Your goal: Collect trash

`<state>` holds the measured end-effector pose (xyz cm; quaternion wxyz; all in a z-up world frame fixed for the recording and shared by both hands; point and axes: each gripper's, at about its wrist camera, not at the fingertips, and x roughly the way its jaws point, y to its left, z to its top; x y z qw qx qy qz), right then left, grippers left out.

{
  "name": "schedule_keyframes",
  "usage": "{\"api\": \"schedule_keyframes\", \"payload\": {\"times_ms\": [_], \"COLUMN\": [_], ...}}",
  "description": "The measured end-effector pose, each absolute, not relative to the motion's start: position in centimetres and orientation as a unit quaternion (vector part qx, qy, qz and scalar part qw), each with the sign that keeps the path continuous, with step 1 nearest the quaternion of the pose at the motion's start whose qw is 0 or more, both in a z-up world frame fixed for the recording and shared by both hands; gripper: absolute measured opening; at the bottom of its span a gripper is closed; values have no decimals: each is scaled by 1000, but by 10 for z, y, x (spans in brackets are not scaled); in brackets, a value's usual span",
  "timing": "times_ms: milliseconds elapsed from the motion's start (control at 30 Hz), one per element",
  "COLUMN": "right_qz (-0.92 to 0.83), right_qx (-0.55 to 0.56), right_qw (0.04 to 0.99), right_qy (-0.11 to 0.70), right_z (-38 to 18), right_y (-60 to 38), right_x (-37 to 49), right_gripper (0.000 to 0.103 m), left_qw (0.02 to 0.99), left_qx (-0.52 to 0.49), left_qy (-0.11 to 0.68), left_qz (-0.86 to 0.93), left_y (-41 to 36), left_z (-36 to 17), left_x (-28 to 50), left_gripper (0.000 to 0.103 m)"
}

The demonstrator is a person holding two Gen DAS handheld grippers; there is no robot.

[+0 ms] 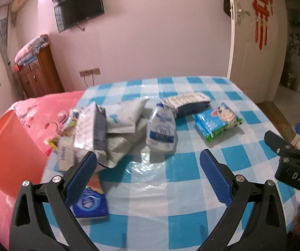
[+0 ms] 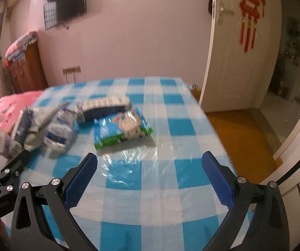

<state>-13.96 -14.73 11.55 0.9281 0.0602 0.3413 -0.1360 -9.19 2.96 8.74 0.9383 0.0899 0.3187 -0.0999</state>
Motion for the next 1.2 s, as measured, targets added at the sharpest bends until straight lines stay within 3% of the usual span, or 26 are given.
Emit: {"api": "schedule_keyframes", "payload": {"times_ms": [400,1200], "right_qz": [-147,-158], "right_qx": [59,58], "right_qw": [949,958], "right_qy": [274,232], "right_z": [166,184], "right_y": [-139,-140], "right_x": [-172,-194], "right_gripper": [98,98], "left_qw": [951,959], "left_qx": [62,63], "left_qy": [286,256], "left_qz": [-103,-108], "left_y": [56,57], "left_z": [120,138], "left_x": [-117,-135], "left_gripper": [99,99]}}
